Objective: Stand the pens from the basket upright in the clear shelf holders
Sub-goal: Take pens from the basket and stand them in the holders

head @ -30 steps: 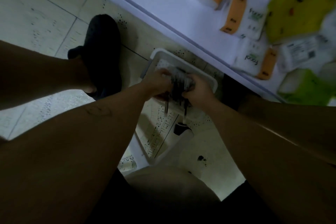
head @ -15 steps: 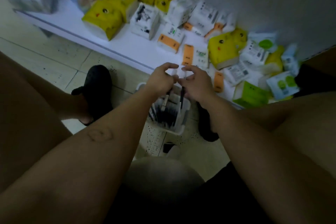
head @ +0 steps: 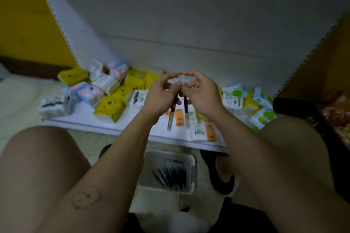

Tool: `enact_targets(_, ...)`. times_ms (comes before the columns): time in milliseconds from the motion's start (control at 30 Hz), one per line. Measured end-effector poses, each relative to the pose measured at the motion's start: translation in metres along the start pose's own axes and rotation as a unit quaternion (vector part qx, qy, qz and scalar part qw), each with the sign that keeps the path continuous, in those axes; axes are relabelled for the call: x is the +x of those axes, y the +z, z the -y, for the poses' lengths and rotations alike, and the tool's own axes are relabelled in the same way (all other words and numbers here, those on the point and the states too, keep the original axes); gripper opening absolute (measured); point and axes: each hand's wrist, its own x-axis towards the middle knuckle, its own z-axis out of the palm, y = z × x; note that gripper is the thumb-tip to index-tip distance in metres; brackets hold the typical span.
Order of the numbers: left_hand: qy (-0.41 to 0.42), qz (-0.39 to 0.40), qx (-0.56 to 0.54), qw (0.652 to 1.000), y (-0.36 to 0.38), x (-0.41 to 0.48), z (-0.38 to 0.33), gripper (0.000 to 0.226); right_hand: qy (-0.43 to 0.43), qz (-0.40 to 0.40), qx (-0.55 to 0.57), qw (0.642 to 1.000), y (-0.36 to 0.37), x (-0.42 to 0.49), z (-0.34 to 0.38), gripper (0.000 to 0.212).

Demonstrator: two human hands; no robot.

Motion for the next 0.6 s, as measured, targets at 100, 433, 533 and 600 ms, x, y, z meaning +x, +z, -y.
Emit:
enact_targets(100,0.037,0.027,0.000,0.999,-0.001,0.005,-0.046,0.026,-0.028,-0.031,0.018,0.999,-0.028,0.007,0.032,0.036)
enact_targets(433,0.219,0.053,0.058,0.972,0.024,0.021,-0.190,0.023,-0.144,-0.109,-0.024,0.983,-0.136,0.004,0.129,0.036)
enact_targets(533,0.265,0.047,0.073,0.960,0.038,0.021,-0.236,0.025,-0.172,-0.147,-0.029,0.974,-0.166,0.001,0.161,0.034)
enact_targets(600,0.287,0.052,0.069,0.954,0.046,0.021,-0.265,0.027,-0.192,-0.167,-0.043,0.966,-0.186,0.000,0.182,0.033)
